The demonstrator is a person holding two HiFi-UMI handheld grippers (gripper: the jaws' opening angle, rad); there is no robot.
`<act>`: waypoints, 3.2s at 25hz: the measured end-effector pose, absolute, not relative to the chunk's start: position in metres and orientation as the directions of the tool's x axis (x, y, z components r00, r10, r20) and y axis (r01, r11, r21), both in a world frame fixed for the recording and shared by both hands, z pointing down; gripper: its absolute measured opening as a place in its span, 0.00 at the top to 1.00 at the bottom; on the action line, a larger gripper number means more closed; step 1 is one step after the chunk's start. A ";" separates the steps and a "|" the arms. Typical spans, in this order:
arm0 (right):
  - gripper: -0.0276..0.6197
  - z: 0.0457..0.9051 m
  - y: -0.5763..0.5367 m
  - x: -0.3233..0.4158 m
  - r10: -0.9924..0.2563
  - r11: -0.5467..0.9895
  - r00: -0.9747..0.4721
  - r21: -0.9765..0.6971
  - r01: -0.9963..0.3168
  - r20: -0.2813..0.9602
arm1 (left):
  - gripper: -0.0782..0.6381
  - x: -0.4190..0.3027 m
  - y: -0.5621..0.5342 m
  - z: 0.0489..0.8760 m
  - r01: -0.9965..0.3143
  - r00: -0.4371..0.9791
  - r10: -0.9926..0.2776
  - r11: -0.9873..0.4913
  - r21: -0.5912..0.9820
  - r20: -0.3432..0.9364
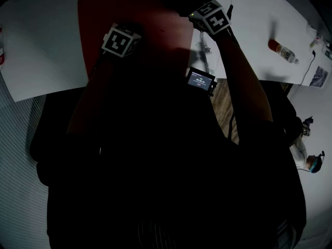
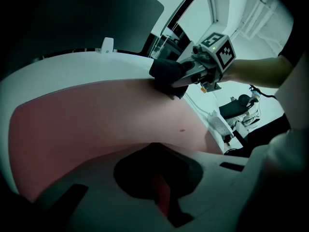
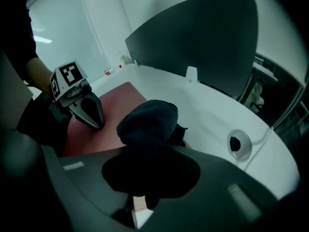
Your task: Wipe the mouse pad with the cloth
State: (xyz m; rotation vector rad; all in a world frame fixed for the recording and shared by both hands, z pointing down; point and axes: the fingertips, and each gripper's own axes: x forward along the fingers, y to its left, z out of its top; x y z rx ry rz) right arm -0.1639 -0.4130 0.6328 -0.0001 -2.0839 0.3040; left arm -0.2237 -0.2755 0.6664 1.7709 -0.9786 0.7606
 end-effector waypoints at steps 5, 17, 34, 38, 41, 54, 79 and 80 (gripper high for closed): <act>0.85 0.646 -0.396 -0.174 0.133 0.991 -0.440 -0.128 0.041 0.888 | 0.88 -0.224 -0.275 0.663 -0.869 0.490 -0.284 -0.238 0.434 0.824; 0.86 0.651 -0.367 -0.171 0.104 0.995 -0.461 -0.087 0.057 0.881 | 0.88 -0.222 -0.277 0.667 -0.858 0.510 -0.263 -0.219 0.464 0.819; 0.86 0.658 -0.375 -0.153 0.074 0.951 -0.343 0.038 0.308 0.937 | 0.88 -0.221 -0.271 0.664 -0.862 0.505 -0.278 -0.204 0.464 0.817; 0.85 0.653 -0.420 -0.148 0.067 0.993 -0.395 -0.100 -0.065 0.916 | 0.88 -0.222 -0.273 0.664 -0.861 0.508 -0.272 -0.207 0.466 0.817; 0.86 0.650 -0.394 -0.155 0.169 0.959 -0.412 -0.246 -0.142 0.896 | 0.88 -0.223 -0.271 0.665 -0.858 0.511 -0.264 -0.211 0.468 0.818; 0.86 0.661 -0.262 -0.146 0.265 0.896 -0.286 -0.125 0.426 0.921 | 0.88 -0.222 -0.279 0.664 -0.855 0.517 -0.286 -0.215 0.472 0.807; 0.86 0.643 -0.201 -0.176 0.367 0.930 -0.412 -0.338 0.144 0.834 | 0.88 -0.232 -0.277 0.658 -0.873 0.482 -0.276 -0.225 0.432 0.831; 0.86 0.644 -0.199 -0.174 0.379 0.925 -0.400 -0.354 0.139 0.834 | 0.88 -0.232 -0.276 0.659 -0.876 0.476 -0.274 -0.225 0.426 0.835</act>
